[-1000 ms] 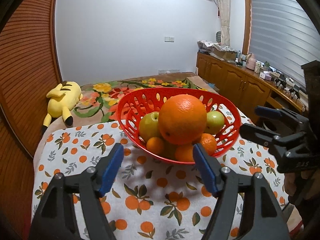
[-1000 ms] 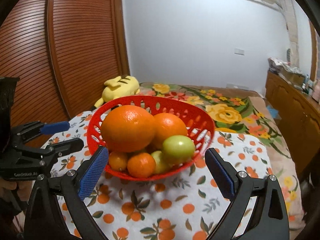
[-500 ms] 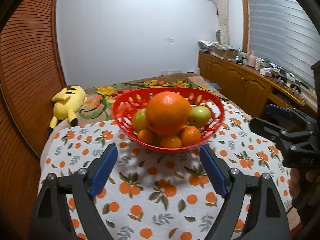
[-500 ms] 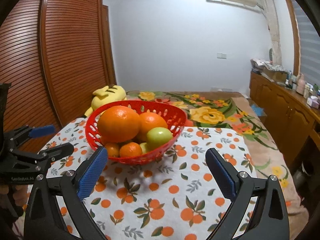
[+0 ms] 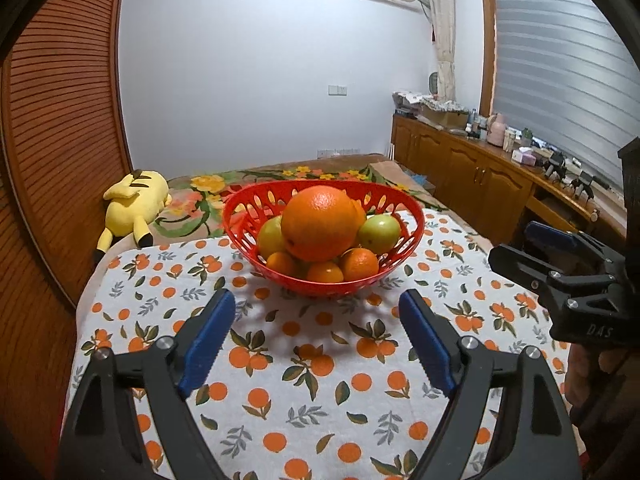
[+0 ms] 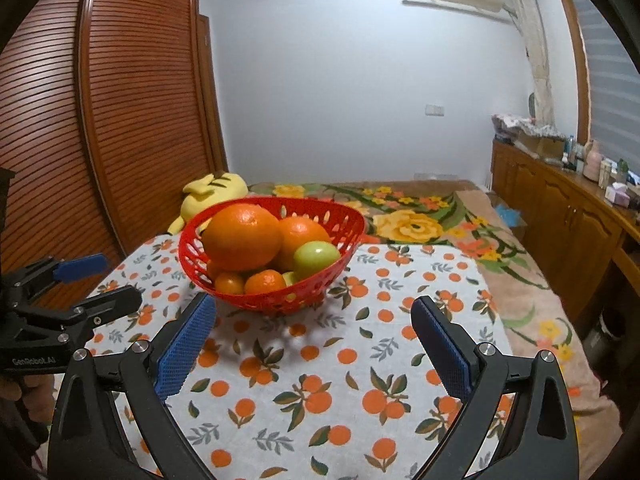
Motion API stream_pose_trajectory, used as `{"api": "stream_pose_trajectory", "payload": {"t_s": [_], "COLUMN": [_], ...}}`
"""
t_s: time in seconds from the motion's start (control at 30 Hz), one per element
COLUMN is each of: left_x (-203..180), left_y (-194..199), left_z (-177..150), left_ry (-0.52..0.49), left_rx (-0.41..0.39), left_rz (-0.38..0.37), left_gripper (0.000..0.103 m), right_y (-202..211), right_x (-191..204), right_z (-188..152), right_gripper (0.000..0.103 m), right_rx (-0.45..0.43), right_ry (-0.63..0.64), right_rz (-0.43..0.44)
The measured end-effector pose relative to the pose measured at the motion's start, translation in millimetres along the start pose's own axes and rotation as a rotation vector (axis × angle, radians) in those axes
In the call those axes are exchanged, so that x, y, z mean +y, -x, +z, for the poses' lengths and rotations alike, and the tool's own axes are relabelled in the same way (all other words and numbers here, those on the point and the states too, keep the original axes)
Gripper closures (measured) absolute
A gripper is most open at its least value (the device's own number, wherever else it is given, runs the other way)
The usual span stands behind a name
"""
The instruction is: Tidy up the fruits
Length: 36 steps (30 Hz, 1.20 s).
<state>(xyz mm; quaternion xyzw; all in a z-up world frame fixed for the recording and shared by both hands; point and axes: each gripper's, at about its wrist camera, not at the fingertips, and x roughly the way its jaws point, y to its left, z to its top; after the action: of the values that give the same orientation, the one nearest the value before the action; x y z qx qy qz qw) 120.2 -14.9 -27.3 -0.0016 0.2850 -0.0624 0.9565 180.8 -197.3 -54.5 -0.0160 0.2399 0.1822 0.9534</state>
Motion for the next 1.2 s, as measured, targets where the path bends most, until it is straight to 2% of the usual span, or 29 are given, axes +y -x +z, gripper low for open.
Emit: {"api": "stream_pose_trajectory", "payload": {"t_s": [0.27, 0.63, 1.2], "left_x": [4, 7, 9], "left_y": [38, 76, 91], "left_z": [6, 3, -15], "left_ry": [0.003, 0.009, 0.030], "left_rx": [-0.060, -0.126, -0.127], "left_rz": [0.022, 0.054, 0.057], "left_gripper": [0.018, 0.018, 0.018], "right_y": [33, 62, 74], "right_x": [15, 32, 33], "right_z": [10, 11, -1], "right_gripper": [0.003, 0.003, 0.003], "right_rx": [-0.065, -0.111, -0.116], "right_ry": [0.021, 0.036, 0.025], "right_rz": [0.000, 0.011, 0.000]}}
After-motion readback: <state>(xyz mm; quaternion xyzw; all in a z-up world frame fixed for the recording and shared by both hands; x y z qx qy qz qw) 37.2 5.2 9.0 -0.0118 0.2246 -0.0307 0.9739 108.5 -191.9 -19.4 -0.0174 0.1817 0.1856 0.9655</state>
